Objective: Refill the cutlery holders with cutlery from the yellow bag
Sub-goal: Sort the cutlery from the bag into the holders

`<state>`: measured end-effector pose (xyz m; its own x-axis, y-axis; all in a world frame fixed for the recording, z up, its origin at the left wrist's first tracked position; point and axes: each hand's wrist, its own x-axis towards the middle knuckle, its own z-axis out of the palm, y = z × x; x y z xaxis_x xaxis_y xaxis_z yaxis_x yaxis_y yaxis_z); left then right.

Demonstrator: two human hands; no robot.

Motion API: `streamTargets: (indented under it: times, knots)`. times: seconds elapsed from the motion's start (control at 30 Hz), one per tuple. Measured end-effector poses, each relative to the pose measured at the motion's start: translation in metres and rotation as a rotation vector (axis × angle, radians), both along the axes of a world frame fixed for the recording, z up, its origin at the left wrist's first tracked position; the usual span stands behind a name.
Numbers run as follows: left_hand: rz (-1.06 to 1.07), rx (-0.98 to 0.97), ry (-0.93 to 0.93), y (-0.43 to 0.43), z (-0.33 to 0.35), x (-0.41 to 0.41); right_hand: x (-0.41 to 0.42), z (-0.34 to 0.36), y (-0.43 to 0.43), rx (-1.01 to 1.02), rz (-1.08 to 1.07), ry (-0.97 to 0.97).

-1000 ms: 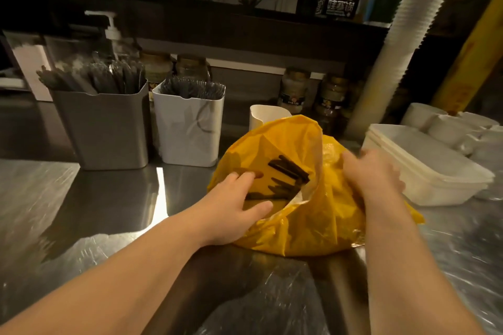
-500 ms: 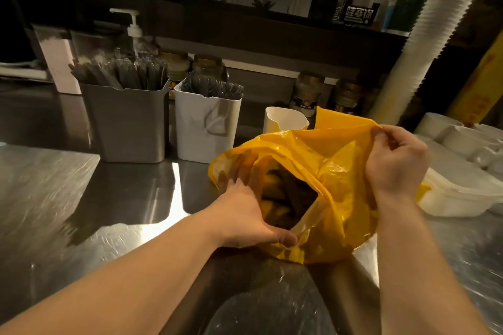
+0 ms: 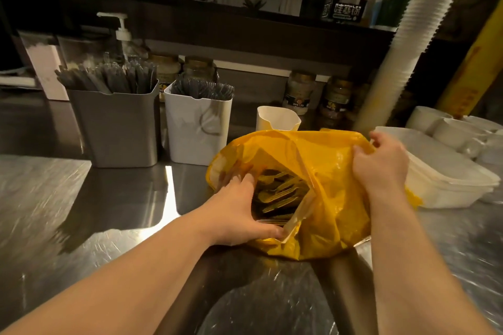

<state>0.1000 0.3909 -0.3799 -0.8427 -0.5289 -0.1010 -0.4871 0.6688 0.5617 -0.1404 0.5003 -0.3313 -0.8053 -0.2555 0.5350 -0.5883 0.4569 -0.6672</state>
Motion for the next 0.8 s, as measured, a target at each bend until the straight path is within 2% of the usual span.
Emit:
streamTargets:
  times: [0.07, 0.13, 0.2, 0.23, 0.27, 0.3, 0.37, 0.47, 0.57, 0.67, 0.8]
  knots:
    - [-0.015, 0.010, -0.003, -0.001, -0.001, 0.000, 0.017, 0.010, 0.005, -0.099, 0.093, 0.182]
    - [-0.023, 0.040, 0.030, -0.004, -0.003, 0.000, 0.052, 0.024, 0.014, -0.266, 0.424, 0.305]
    - [-0.050, 0.054, 0.067, -0.008, -0.004, -0.001, 0.084, 0.033, 0.023, -0.287, 0.900, 0.124]
    - [-0.057, 0.053, 0.077, -0.010, -0.006, -0.001, 0.094, 0.035, 0.024, -0.197, 1.078, 0.000]
    - [-0.057, 0.050, 0.097, -0.011, -0.007, -0.001, 0.099, 0.034, 0.022, -0.040, 1.143, -0.060]
    - [-0.049, 0.048, 0.123, -0.012, -0.008, -0.002, 0.097, 0.031, 0.017, 0.156, 1.077, -0.034]
    - [-0.032, 0.047, 0.161, -0.012, -0.008, -0.001, 0.086, 0.023, 0.008, 0.493, 0.788, 0.085]
    - [-0.047, 0.033, 0.171, -0.011, -0.007, 0.001, 0.074, 0.017, 0.004, 0.767, 0.617, -0.034]
    - [-0.042, 0.042, 0.213, -0.009, -0.004, 0.002, 0.074, 0.014, 0.002, 0.844, 0.645, -0.022]
    - [-0.035, 0.068, 0.247, -0.011, -0.001, 0.004, 0.087, 0.017, -0.007, 0.850, 0.801, -0.005]
    - [-0.008, 0.217, 0.245, -0.018, 0.002, 0.010, 0.098, 0.014, -0.026, 0.979, 0.922, -0.099]
